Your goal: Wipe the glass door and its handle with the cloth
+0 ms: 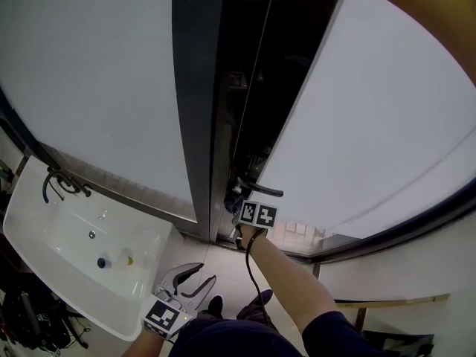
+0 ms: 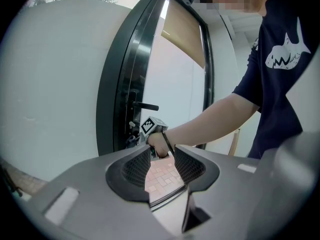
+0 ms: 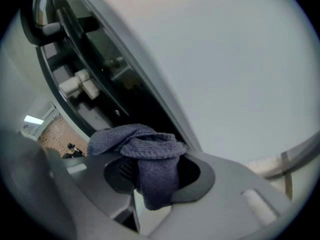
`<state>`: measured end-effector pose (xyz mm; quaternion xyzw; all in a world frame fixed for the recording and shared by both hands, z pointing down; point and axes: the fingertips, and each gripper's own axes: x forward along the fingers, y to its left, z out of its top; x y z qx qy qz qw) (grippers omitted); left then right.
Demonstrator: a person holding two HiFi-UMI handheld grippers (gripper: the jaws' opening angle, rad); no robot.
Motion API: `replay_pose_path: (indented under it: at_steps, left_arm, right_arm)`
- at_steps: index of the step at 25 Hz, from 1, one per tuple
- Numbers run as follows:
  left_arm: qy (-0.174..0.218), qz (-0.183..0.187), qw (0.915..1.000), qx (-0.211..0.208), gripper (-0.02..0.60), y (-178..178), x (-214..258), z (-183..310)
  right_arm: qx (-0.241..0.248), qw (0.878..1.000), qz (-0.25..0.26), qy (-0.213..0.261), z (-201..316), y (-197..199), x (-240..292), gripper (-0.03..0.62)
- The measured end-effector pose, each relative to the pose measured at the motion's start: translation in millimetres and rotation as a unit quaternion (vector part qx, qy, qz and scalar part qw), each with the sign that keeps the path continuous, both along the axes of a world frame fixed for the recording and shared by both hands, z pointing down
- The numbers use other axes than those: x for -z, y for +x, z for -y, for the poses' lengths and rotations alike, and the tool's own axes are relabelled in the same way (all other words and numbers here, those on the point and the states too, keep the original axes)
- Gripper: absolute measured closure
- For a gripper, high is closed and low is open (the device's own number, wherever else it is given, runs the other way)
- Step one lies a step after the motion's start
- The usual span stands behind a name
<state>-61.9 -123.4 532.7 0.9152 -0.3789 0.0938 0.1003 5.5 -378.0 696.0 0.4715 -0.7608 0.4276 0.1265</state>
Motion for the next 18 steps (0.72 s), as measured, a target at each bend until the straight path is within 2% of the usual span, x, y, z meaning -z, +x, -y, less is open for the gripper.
replay_pose_path:
  at_steps: [5,10,15,18]
  left_arm:
    - [-0.008,0.001,0.9999,0.01,0.436,-9,-7,-7]
    - [0.003,-0.008,1.0,0.004,0.436,-7,2,-5]
    - [0.016,-0.009,0.9998,-0.006,0.436,-1,10,-4]
    - [0.014,-0.011,0.9998,-0.004,0.436,-2,9,-6]
  right_arm:
    - [-0.01,0.998,0.056,0.038,-6,8,29,0.45]
    - [-0.05,0.99,0.13,0.036,-13,19,56,0.45]
    - [-0.077,0.988,0.127,0.038,-4,22,66,0.45]
    - [-0.098,0.983,0.149,0.029,-2,22,66,0.451]
